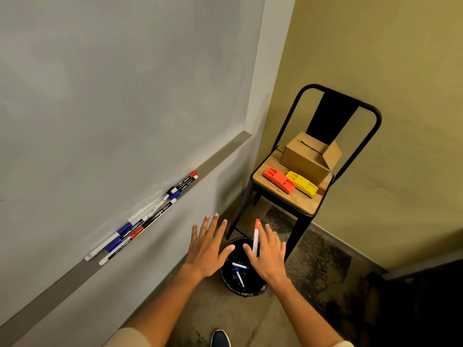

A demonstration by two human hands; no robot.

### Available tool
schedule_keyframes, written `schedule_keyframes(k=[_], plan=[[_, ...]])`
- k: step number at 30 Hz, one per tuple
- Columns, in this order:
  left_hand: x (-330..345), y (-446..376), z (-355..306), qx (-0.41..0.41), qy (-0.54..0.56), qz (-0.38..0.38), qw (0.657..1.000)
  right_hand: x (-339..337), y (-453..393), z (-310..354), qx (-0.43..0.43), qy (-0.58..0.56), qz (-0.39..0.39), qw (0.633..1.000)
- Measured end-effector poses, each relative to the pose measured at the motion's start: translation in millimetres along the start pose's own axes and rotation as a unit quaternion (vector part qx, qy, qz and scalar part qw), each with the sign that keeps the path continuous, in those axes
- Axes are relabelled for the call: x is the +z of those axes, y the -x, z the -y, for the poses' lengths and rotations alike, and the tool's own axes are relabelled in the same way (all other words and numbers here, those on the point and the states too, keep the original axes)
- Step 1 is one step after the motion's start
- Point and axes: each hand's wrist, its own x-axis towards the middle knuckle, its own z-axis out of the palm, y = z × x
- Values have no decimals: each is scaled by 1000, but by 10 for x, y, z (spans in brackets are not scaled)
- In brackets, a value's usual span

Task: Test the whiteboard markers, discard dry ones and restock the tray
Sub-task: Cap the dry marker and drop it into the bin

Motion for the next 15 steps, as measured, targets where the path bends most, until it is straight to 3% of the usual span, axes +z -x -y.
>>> schedule_keyframes(k=[4,15], plan=[[-31,-1,71,-9,-11,-1,1000,-62,-92,-27,17,-3,10,1000],[2,196,447,-62,-6,-34,997,58,-181,415,-56,24,51,997]])
